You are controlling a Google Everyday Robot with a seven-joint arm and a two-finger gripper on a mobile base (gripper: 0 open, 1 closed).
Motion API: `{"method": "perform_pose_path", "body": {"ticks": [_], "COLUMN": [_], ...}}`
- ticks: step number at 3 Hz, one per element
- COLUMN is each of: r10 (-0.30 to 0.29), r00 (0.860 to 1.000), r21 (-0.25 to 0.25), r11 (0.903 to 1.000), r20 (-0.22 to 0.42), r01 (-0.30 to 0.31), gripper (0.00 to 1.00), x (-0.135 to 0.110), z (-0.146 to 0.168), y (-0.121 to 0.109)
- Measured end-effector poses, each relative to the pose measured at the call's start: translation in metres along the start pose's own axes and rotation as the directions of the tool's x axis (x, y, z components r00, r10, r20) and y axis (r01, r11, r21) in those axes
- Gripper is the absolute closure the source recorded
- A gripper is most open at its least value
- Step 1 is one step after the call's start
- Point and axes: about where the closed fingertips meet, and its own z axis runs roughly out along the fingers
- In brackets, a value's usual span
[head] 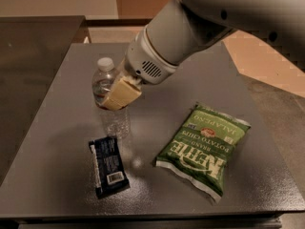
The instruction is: Move water bottle near rxbar blueberry
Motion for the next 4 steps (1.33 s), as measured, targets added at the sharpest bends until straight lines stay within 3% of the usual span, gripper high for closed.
{"method": "perform_pose_path", "body": {"ticks": [2,3,4], "r10": [-0.001,-0.006,-0.006], "r00": [1.000,1.000,1.000], "r21": [-0.005,-0.003,-0.003], "r11": [1.0000,1.0000,1.0000], "r20": [-0.010,-0.010,-0.010], "r01": [0.001,0.006,0.006], "gripper": [0.13,0.00,0.00], "x": [0.0045,0.0026,0.0026], "z": [0.0070,0.0062,0.0062], "y": [0.0069,0.0083,0.0083]}}
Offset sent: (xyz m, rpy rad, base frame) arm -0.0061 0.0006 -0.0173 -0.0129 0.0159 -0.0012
